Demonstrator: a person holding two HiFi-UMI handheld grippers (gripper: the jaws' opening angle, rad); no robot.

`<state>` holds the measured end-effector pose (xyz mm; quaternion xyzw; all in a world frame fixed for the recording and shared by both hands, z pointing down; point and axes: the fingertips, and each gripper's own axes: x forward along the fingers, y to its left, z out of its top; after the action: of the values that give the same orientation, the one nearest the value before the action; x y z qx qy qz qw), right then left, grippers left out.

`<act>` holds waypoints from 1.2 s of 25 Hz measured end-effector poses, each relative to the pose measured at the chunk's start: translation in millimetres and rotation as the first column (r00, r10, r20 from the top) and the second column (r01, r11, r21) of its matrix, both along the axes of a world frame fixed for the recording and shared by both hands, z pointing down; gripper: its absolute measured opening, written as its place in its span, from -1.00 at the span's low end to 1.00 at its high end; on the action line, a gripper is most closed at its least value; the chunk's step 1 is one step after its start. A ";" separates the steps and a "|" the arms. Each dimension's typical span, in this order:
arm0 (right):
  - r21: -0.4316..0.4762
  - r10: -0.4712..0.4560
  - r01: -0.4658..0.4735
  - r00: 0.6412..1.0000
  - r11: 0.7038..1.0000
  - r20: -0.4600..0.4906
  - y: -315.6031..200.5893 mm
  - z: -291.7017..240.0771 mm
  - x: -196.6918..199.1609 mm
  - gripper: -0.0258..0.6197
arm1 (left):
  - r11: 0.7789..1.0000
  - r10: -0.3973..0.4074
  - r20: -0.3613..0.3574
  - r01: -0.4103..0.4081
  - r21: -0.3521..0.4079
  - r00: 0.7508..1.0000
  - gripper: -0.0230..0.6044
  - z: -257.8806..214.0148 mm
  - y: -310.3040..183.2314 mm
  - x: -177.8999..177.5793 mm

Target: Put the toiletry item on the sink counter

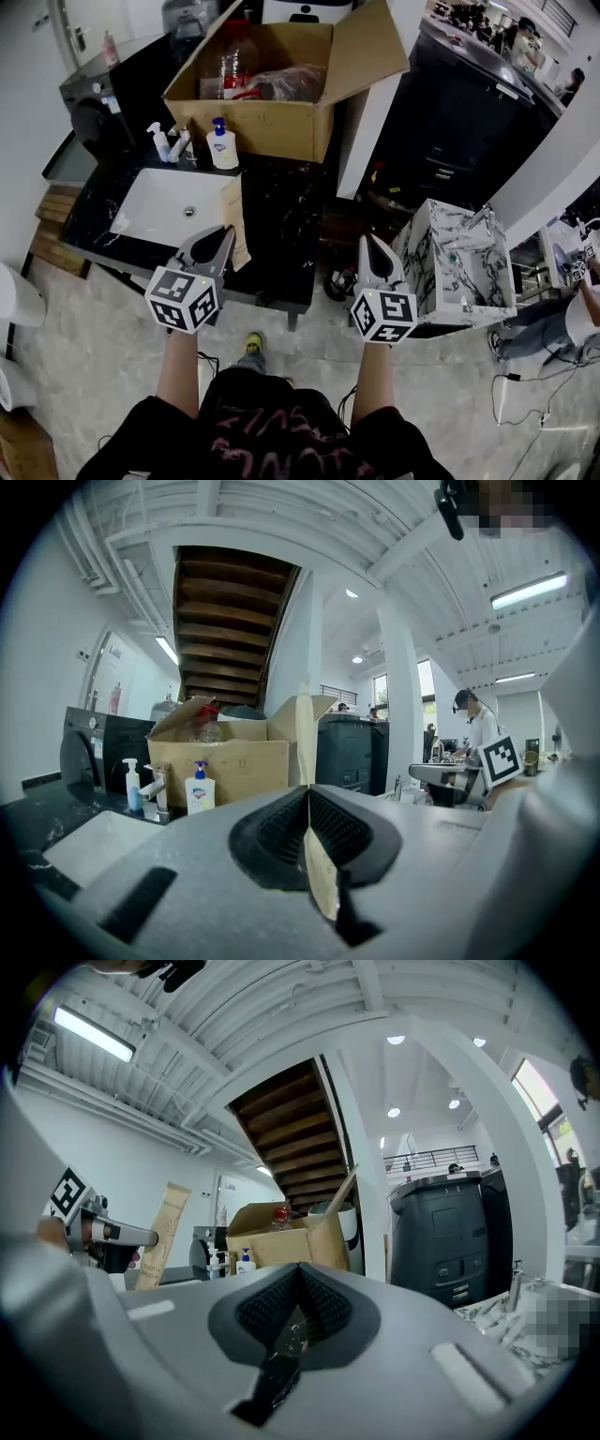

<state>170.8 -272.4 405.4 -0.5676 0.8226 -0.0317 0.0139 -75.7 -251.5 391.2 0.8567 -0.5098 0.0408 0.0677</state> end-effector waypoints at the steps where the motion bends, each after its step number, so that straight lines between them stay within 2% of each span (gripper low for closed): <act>1: 0.000 0.005 -0.005 1.000 1.000 -0.001 -6.2 0.3 -1.9 -0.89 | 1.000 0.006 -0.002 -0.006 -0.001 1.000 -0.91 0.9 -7.3 -1.9; 17: -0.053 0.114 -0.116 0.993 0.992 -0.041 -100.6 7.4 -37.1 -0.88 | 0.990 0.122 -0.045 -0.125 -0.070 0.992 -0.91 21.6 -129.5 -34.4; 30: -0.051 0.202 -0.205 0.977 0.977 -0.065 -119.5 3.9 -64.1 -0.88 | 0.970 0.221 -0.075 -0.227 -0.086 0.972 -0.91 31.5 -166.7 -49.9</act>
<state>106.7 -391.9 409.3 -0.6496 0.7590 -0.0368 -0.0238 -125.5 -418.3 422.7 0.9054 -0.4050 0.0441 0.1193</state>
